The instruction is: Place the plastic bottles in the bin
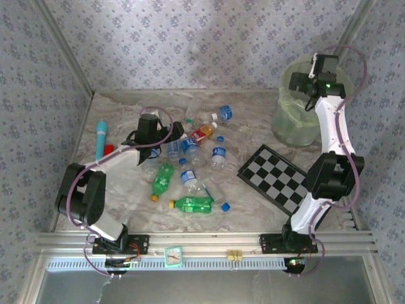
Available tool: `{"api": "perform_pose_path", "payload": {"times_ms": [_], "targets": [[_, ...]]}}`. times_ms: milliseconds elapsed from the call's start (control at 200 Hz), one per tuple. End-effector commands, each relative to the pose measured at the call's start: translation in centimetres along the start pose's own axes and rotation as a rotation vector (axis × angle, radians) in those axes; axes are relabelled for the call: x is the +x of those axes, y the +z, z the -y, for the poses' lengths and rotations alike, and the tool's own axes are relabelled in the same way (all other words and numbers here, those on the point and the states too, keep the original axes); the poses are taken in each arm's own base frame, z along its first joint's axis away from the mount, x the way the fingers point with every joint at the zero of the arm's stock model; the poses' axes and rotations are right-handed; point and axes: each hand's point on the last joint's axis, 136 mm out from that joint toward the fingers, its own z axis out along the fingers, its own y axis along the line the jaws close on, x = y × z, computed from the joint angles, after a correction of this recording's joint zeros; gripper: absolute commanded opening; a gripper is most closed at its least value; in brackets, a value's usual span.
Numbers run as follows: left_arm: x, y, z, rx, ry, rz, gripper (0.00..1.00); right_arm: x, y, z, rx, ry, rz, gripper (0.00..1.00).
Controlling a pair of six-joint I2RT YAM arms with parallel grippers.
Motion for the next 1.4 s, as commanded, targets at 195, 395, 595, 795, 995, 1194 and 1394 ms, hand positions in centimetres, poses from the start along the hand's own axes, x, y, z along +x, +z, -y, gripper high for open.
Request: {"api": "perform_pose_path", "payload": {"times_ms": [195,395,595,795,995,1194,1394], "targets": [[-2.6,-3.9,-1.2,-0.078,0.005,0.094,1.00,-4.7,-10.1,-5.0,-0.070,-0.082,0.230,1.00],[-1.7,-5.6,-4.5,-0.210,-0.007,0.070,1.00,-1.9,-12.6,-11.8,-0.196,-0.111,0.252,1.00],[1.0,-6.9,-7.9,-0.328,-0.021,-0.020,1.00,2.6,-13.3,-17.6,-0.311,-0.102,0.241,1.00],[4.0,-8.3,-10.3,-0.414,-0.028,-0.101,1.00,7.7,-12.5,-21.7,-0.389,-0.105,0.148,1.00],[6.7,-8.9,-11.5,-0.437,-0.051,-0.164,1.00,11.9,-11.1,-24.6,-0.478,-0.095,0.101,1.00],[8.5,-7.2,-11.3,-0.385,-0.069,-0.235,1.00,14.5,-10.4,-26.8,-0.510,-0.094,0.033,1.00],[9.2,-5.7,-11.4,-0.376,-0.069,-0.269,0.97,15.8,-9.9,-27.4,-0.499,-0.107,0.001,1.00]]}}
